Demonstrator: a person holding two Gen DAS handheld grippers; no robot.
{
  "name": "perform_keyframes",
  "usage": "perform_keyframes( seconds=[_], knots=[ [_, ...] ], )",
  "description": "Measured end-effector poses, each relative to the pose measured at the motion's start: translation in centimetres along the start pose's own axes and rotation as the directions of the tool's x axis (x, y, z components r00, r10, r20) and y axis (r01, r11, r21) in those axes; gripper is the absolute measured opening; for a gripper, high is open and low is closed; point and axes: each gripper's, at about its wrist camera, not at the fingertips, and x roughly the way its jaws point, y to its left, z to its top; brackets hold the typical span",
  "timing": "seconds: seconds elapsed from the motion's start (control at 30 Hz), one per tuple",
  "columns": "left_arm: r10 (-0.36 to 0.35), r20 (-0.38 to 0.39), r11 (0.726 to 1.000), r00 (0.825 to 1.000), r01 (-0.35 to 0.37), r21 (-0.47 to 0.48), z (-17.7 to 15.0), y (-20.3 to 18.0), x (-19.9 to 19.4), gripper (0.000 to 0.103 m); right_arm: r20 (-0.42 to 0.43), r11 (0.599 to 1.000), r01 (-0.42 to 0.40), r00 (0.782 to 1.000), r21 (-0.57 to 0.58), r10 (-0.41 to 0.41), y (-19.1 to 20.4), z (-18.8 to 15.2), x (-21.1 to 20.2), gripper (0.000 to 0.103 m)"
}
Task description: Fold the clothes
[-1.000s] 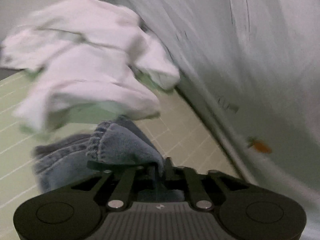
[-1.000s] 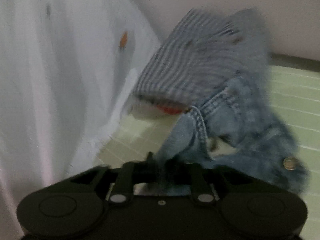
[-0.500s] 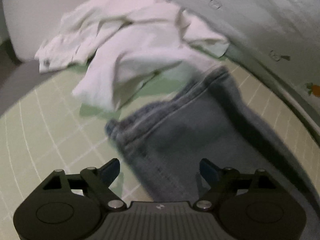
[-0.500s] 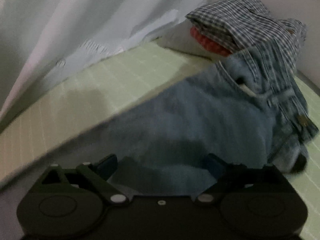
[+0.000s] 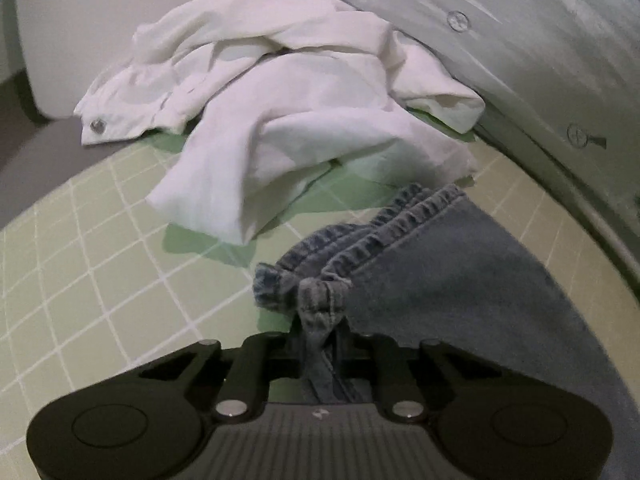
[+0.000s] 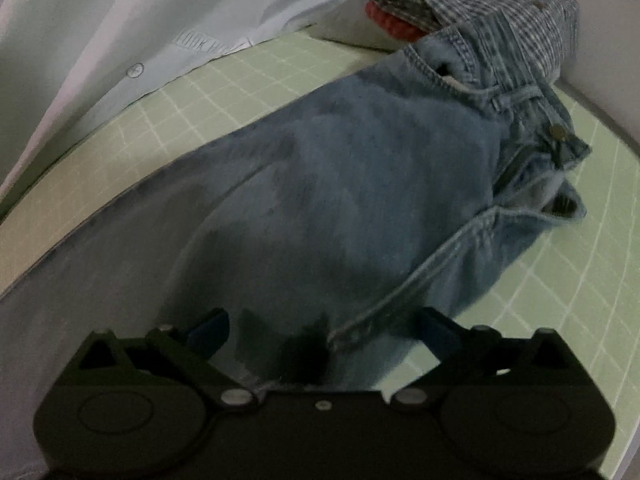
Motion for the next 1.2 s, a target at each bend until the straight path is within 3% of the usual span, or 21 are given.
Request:
perform_keyframes(
  seconds=[0.17, 0.37, 0.63, 0.77, 0.9, 0.97, 1.0, 1.2],
  knots=[
    [0.034, -0.033, 0.999, 0.999, -0.034, -0.003, -1.8, 3.9, -2.2, 0.014, 0.008, 0.999, -0.045, 0.999, 0.012, 0.045, -0.6, -1.2, -1.9, 0.102],
    [0.068, -0.068, 0.993, 0.995, -0.074, -0.095, -4.0, 12.8, -5.4, 0.014, -0.007, 0.996, -0.082, 0.997, -0.019, 0.082, -0.9, -3.7, -4.2, 0.102],
    [0.205, -0.047, 0.953, 0.978, -0.211, -0.220, -3.6, 23.9, -8.8, 0.014, -0.074, 0.986, -0.157, 0.986, -0.053, 0.153, 0.2, -8.1, -6.1, 0.102],
    [0.239, -0.040, 0.934, 0.970, -0.241, -0.265, -3.2, 27.0, -9.6, 0.015, -0.085, 0.981, -0.186, 0.980, -0.049, 0.181, 0.3, -9.2, -6.8, 0.102],
    [0.221, -0.008, 0.943, 0.975, -0.216, -0.252, -3.3, 26.9, -11.2, 0.031, -0.064, 0.980, -0.196, 0.978, 0.023, 0.197, -1.5, -8.5, -6.8, 0.102],
    [0.211, 0.019, 0.957, 0.977, -0.203, -0.206, -3.6, 25.4, -12.3, 0.055, -0.037, 0.980, -0.191, 0.980, 0.063, 0.193, -3.0, -7.7, -6.6, 0.102],
    [0.185, 0.035, 0.966, 0.982, -0.175, -0.191, -3.8, 24.6, -12.9, 0.073, -0.020, 0.979, -0.185, 0.982, 0.080, 0.188, -4.1, -7.2, -6.5, 0.102],
    [0.013, 0.115, 0.999, 0.993, -0.008, -0.044, -5.1, 17.2, -15.8, 0.092, 0.039, 0.970, -0.171, 0.985, 0.175, 0.167, -9.4, -3.7, -3.2, 0.103]
  ],
)
